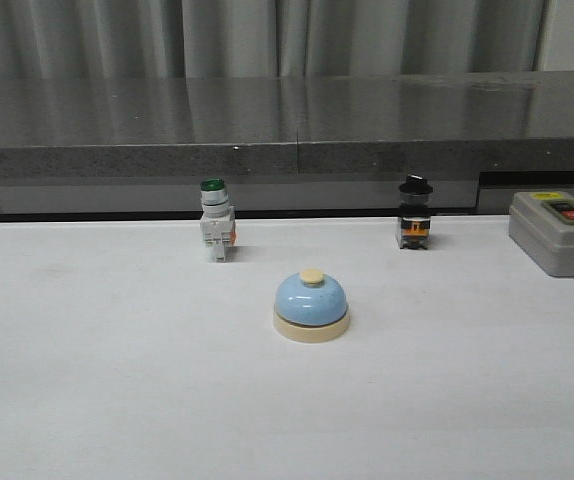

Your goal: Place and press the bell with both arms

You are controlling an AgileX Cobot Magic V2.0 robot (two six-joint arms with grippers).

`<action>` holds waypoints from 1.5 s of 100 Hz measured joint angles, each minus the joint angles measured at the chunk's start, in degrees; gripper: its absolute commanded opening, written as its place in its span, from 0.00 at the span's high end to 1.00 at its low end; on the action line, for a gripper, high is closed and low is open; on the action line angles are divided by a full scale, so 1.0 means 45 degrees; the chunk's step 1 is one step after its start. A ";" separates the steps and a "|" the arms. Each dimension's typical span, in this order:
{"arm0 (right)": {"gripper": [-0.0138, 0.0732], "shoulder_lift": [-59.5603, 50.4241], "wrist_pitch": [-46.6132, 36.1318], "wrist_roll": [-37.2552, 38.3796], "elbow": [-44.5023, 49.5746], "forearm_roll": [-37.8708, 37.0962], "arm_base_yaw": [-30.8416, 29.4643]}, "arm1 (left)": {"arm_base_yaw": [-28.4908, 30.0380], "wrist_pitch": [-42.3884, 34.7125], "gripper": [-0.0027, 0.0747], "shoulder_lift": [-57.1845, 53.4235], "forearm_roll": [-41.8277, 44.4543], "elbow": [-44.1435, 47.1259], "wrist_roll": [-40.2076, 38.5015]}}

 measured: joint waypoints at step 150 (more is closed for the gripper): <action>0.91 1.5141 0.7152 -0.0535 -1.0226 0.0578 0.3719 | 0.0000 -0.0070 0.99 0.0000 0.0000 0.0010 0.0000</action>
